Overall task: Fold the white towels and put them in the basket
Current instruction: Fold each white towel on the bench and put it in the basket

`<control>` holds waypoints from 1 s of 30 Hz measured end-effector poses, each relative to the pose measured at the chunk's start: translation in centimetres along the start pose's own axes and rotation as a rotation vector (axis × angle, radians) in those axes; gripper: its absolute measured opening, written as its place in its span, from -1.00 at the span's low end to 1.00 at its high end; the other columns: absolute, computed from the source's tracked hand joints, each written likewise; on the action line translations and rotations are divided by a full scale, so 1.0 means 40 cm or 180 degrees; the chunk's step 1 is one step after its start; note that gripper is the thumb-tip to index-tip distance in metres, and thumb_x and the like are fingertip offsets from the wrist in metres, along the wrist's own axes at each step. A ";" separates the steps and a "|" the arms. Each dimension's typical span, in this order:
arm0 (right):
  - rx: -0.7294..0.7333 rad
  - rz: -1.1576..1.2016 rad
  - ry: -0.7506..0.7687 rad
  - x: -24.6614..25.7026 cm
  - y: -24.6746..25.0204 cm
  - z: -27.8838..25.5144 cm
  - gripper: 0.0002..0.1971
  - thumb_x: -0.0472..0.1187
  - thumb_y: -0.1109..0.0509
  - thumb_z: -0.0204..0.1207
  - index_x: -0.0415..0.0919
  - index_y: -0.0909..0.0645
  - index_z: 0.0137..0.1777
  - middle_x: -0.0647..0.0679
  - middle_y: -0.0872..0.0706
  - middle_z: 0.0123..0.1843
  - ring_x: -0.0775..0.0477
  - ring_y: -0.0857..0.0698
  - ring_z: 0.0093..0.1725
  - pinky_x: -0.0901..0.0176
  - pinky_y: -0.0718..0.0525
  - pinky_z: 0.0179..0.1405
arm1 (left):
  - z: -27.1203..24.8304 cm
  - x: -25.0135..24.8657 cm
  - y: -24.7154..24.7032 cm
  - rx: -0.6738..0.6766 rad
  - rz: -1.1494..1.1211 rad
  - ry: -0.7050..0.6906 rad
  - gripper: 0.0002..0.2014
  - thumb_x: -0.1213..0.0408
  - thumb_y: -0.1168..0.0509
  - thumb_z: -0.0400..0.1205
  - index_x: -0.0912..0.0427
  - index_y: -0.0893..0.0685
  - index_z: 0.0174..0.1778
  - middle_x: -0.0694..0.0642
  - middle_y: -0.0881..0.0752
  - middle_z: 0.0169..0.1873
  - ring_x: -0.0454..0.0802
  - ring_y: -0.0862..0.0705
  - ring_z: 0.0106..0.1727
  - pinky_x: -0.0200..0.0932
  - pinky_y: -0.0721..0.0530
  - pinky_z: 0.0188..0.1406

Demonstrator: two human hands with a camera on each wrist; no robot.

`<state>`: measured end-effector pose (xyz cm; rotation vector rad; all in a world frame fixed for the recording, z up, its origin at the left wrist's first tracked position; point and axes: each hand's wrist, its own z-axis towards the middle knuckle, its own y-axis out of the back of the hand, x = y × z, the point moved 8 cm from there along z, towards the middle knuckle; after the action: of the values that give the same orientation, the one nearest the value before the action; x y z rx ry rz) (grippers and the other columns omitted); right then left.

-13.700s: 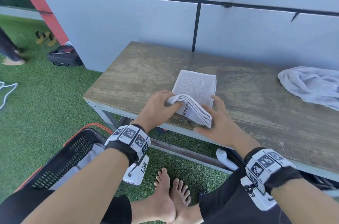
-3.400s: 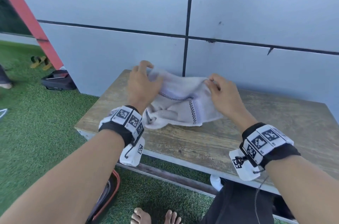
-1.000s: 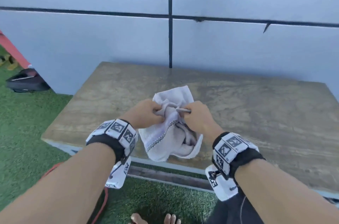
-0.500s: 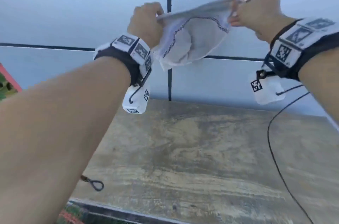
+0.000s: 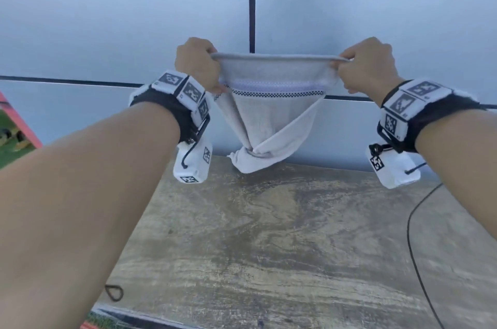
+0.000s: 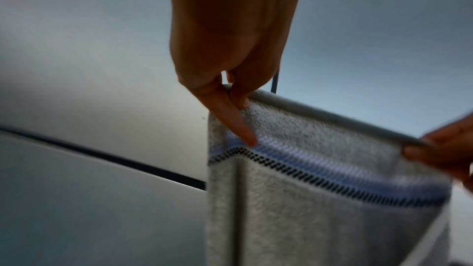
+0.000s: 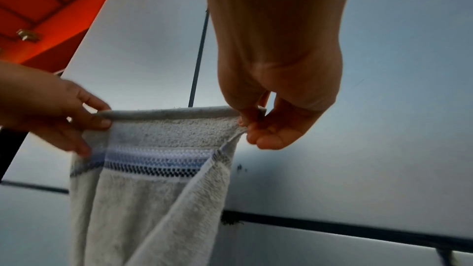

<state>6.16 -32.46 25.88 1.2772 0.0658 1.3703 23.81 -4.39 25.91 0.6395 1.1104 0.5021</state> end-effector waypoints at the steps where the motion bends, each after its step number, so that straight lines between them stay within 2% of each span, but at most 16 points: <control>1: -0.0007 0.0278 -0.0129 0.002 -0.001 0.009 -0.82 -0.30 -0.36 0.50 -0.29 -0.81 -0.18 -0.30 -0.76 -0.32 -0.27 -0.79 -0.42 0.09 -0.80 -0.38 | 0.013 0.013 0.005 -0.0077 -0.0441 0.0278 -0.83 0.48 -0.45 0.49 0.20 -0.77 -0.04 0.12 -0.72 -0.18 0.11 -0.80 -0.10 -0.18 -0.74 -0.29; 3: -0.0123 0.0866 -0.0283 0.021 0.012 0.032 -0.81 -0.37 -0.34 0.39 -0.44 -0.77 -0.14 -0.26 -0.76 -0.32 -0.23 -0.82 -0.40 -0.17 -0.86 -0.32 | 0.049 0.011 0.016 -0.0292 -0.1098 0.0385 -0.82 0.52 -0.33 0.55 0.19 -0.79 -0.09 0.12 -0.74 -0.13 0.09 -0.80 -0.16 -0.26 -0.71 -0.44; 5: -0.0397 0.1353 -0.0150 0.050 0.045 0.056 -0.77 -0.37 -0.31 0.24 -0.48 -0.70 -0.17 -0.14 -0.63 -0.32 -0.10 -0.74 -0.37 -0.41 -0.81 -0.27 | 0.050 -0.030 0.057 -0.0628 -0.1240 -0.0130 -0.79 0.51 -0.24 0.55 0.13 -0.70 -0.17 0.09 -0.74 -0.17 0.00 -0.74 -0.21 -0.26 -0.69 -0.33; 6: -0.0561 0.1522 0.0017 0.063 0.063 0.066 -0.78 -0.32 -0.32 0.23 -0.43 -0.70 -0.19 -0.09 -0.63 -0.32 -0.06 -0.70 -0.34 -0.41 -0.80 -0.18 | 0.033 -0.049 0.081 -0.0844 -0.1247 -0.0485 -0.78 0.49 -0.19 0.56 0.10 -0.66 -0.16 0.03 -0.70 -0.21 -0.10 -0.67 -0.24 -0.32 -0.62 -0.33; 8: -0.0800 0.1483 0.0287 0.075 0.081 0.067 -0.74 -0.19 -0.29 0.29 -0.36 -0.70 -0.17 -0.02 -0.61 -0.34 0.01 -0.63 -0.34 -0.07 -0.78 -0.16 | 0.000 -0.064 0.096 -0.0953 -0.1315 -0.0992 -0.80 0.47 -0.15 0.56 0.10 -0.62 -0.15 -0.06 -0.62 -0.31 -0.24 -0.53 -0.34 -0.41 -0.49 -0.38; 9: -0.0856 0.1348 0.0268 0.072 0.081 0.063 -0.68 -0.14 -0.27 0.31 -0.39 -0.67 -0.12 -0.03 -0.57 -0.35 0.01 -0.57 -0.36 -0.11 -0.75 -0.25 | -0.007 -0.057 0.081 -0.0811 -0.1282 -0.1052 -0.81 0.47 -0.16 0.56 0.11 -0.62 -0.15 -0.08 -0.59 -0.35 -0.26 -0.49 -0.38 -0.42 -0.45 -0.41; 12: -0.0571 0.0781 -0.0219 0.036 0.036 0.049 -0.71 -0.16 -0.35 0.45 -0.37 -0.72 0.01 -0.18 -0.72 -0.27 -0.12 -0.67 -0.43 0.00 -0.78 -0.35 | 0.009 0.017 0.003 -0.0156 -0.0875 -0.0612 -0.83 0.44 -0.23 0.59 0.12 -0.66 -0.18 -0.02 -0.61 -0.39 -0.14 -0.52 -0.42 -0.33 -0.43 -0.52; 14: -0.0049 0.1020 -0.0693 0.004 -0.028 0.040 -0.82 -0.23 -0.42 0.58 -0.25 -0.77 0.10 -0.21 -0.76 -0.25 -0.13 -0.73 -0.43 0.05 -0.82 -0.38 | 0.011 0.041 -0.017 -0.0005 -0.0872 -0.0451 -0.83 0.45 -0.24 0.59 0.12 -0.67 -0.19 0.01 -0.63 -0.38 -0.07 -0.53 -0.40 -0.32 -0.43 -0.57; 17: 0.0196 0.1948 -0.0950 0.014 -0.075 0.034 -0.91 -0.26 -0.36 0.67 -0.16 -0.70 0.03 -0.24 -0.81 -0.15 -0.18 -0.85 -0.28 0.04 -0.85 -0.29 | 0.016 0.011 0.011 -0.0127 -0.1064 -0.0526 -0.80 0.47 -0.22 0.60 0.10 -0.62 -0.24 -0.01 -0.61 -0.36 -0.14 -0.51 -0.43 -0.39 -0.42 -0.68; 19: 0.0045 0.2565 -0.0918 0.033 -0.073 0.049 -0.89 -0.30 -0.34 0.67 -0.14 -0.70 0.01 -0.23 -0.82 -0.02 -0.21 -0.87 -0.15 0.07 -0.85 -0.23 | 0.021 -0.019 0.053 -0.0390 -0.1143 -0.0811 -0.80 0.42 -0.24 0.63 0.06 -0.58 -0.26 -0.03 -0.61 -0.34 -0.18 -0.50 -0.40 -0.40 -0.45 -0.54; 22: -0.0373 0.3302 -0.0604 0.070 -0.043 0.070 -0.85 -0.33 -0.35 0.66 -0.16 -0.76 0.02 -0.16 -0.82 -0.04 -0.21 -0.87 -0.06 0.14 -0.82 -0.13 | 0.017 -0.034 0.095 -0.0604 -0.1471 -0.1181 -0.79 0.41 -0.25 0.63 0.03 -0.54 -0.26 0.00 -0.62 -0.30 -0.20 -0.49 -0.38 -0.35 -0.48 -0.40; 24: -0.0442 0.3266 -0.0495 0.084 -0.039 0.076 -0.82 -0.36 -0.34 0.66 -0.17 -0.76 -0.07 -0.16 -0.81 -0.09 -0.20 -0.87 -0.08 0.14 -0.82 -0.11 | 0.018 -0.021 0.082 -0.0407 -0.1362 -0.1099 -0.74 0.41 -0.26 0.65 0.00 -0.52 -0.30 -0.01 -0.57 -0.36 -0.27 -0.45 -0.48 -0.40 -0.43 -0.48; 26: -0.0238 0.2858 -0.0470 0.090 -0.053 0.085 -0.80 -0.39 -0.38 0.63 -0.14 -0.69 -0.18 -0.09 -0.75 -0.16 -0.02 -0.86 -0.14 0.28 -0.79 -0.20 | 0.028 0.001 0.061 -0.0232 -0.1163 -0.0854 -0.74 0.40 -0.27 0.66 0.01 -0.55 -0.31 -0.01 -0.57 -0.38 -0.25 -0.45 -0.47 -0.42 -0.42 -0.52; 27: -0.0058 0.2596 -0.0446 0.096 -0.063 0.089 -0.81 -0.37 -0.37 0.64 -0.09 -0.61 -0.16 -0.02 -0.68 -0.15 0.09 -0.81 -0.14 0.36 -0.75 -0.26 | 0.030 0.003 0.062 -0.0228 -0.1186 -0.0798 -0.77 0.41 -0.26 0.65 0.04 -0.57 -0.29 0.01 -0.58 -0.36 -0.22 -0.47 -0.45 -0.41 -0.43 -0.53; 29: 0.0112 0.2604 -0.0438 0.112 -0.068 0.106 -0.91 -0.31 -0.31 0.68 -0.10 -0.51 0.00 0.01 -0.58 -0.08 0.06 -0.72 -0.06 0.37 -0.74 -0.26 | 0.026 -0.021 0.093 -0.0403 -0.1362 -0.0939 -0.85 0.43 -0.24 0.65 0.13 -0.58 -0.22 0.00 -0.59 -0.34 -0.20 -0.47 -0.42 -0.38 -0.44 -0.49; 30: -0.0028 0.2786 -0.0389 0.125 -0.053 0.114 -0.93 -0.31 -0.29 0.68 -0.16 -0.52 0.09 -0.02 -0.59 -0.06 0.03 -0.73 -0.08 0.32 -0.77 -0.22 | 0.019 -0.041 0.118 -0.0564 -0.1455 -0.1119 -0.88 0.43 -0.24 0.65 0.17 -0.57 -0.18 0.00 -0.59 -0.32 -0.19 -0.47 -0.39 -0.37 -0.45 -0.43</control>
<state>12.19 -31.01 29.30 1.4426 -0.6527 2.0038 23.66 -2.24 30.46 0.2875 0.8301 0.0847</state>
